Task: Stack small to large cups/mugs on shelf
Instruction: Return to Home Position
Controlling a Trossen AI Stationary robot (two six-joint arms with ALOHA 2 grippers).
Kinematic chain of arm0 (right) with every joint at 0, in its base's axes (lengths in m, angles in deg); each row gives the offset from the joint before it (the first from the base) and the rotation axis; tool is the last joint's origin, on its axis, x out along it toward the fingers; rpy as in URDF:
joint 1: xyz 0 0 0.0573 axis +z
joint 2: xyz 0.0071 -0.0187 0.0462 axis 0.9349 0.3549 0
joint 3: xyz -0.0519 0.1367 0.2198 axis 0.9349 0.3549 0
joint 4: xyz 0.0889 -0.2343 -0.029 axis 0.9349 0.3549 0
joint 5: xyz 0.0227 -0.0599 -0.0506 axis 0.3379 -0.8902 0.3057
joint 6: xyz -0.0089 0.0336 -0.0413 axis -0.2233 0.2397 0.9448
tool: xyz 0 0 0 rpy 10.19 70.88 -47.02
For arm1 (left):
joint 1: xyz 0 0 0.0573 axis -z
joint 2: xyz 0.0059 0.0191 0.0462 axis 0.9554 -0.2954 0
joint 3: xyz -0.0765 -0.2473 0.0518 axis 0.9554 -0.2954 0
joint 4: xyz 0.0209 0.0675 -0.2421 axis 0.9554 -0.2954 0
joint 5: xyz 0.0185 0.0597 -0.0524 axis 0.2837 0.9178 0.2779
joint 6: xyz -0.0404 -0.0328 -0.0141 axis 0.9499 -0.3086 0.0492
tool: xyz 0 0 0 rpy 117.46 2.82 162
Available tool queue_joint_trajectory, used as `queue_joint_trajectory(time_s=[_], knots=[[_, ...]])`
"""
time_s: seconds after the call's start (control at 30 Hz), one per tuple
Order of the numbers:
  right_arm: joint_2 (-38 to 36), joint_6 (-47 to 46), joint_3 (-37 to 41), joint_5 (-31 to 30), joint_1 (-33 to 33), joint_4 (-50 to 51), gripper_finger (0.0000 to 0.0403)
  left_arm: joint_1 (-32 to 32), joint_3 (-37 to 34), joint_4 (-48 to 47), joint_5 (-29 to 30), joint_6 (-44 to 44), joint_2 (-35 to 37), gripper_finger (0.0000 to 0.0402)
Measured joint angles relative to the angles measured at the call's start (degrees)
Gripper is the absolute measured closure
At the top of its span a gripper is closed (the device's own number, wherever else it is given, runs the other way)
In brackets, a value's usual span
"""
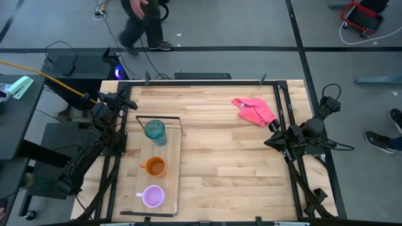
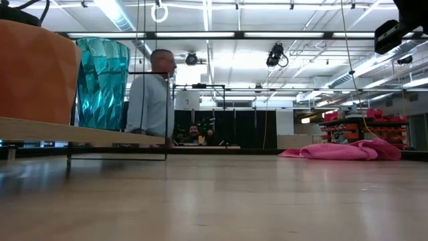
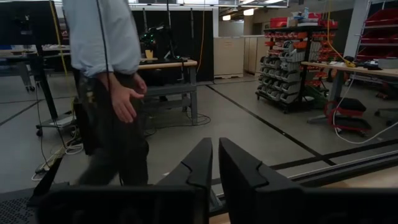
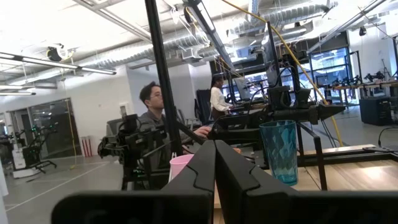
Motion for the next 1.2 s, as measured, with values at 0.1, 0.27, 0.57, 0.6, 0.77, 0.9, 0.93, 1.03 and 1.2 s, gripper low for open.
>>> queue_joint_trajectory(time_s=[0.1, 0.27, 0.57, 0.6, 0.77, 0.9, 0.93, 1.03, 1.2], knots=[[0.0, 0.0, 0.0, 0.0, 0.0, 0.0, 0.0389, 0.0, 0.0, 0.0, 0.0, 0.0, 0.0, 0.0361], [0.0, 0.0, 0.0, 0.0, 0.0, 0.0, 0.0389, 0.0, 0.0, 0.0, 0.0, 0.0, 0.0, 0.0364], [0.0, 0.0, 0.0, 0.0, 0.0, 0.0, 0.0389, 0.0, 0.0, 0.0, 0.0, 0.0, 0.0, 0.0374], [0.0, 0.0, 0.0, 0.0, 0.0, 0.0, 0.0389, 0.0, 0.0, 0.0, 0.0, 0.0, 0.0, 0.0373], [0.0, 0.0, 0.0, 0.0, 0.0, 0.0, 0.0389, 0.0, 0.0, 0.0, 0.0, 0.0, 0.0, 0.0366], [0.0, 0.0, 0.0, 0.0, 0.0, 0.0, 0.0389, 0.0, 0.0, 0.0, 0.0, 0.0, 0.0, 0.0362], [0.0, 0.0, 0.0, 0.0, 0.0, 0.0, 0.0389, 0.0, 0.0, 0.0, 0.0, 0.0, 0.0, 0.0361], [0.0, 0.0, 0.0, 0.0, 0.0, 0.0, 0.0389, 0.0, 0.0, 0.0, 0.0, 0.0, 0.0, 0.0362], [0.0, 0.0, 0.0, 0.0, 0.0, 0.0, 0.0389, 0.0, 0.0, 0.0, 0.0, 0.0, 0.0, 0.0369]])
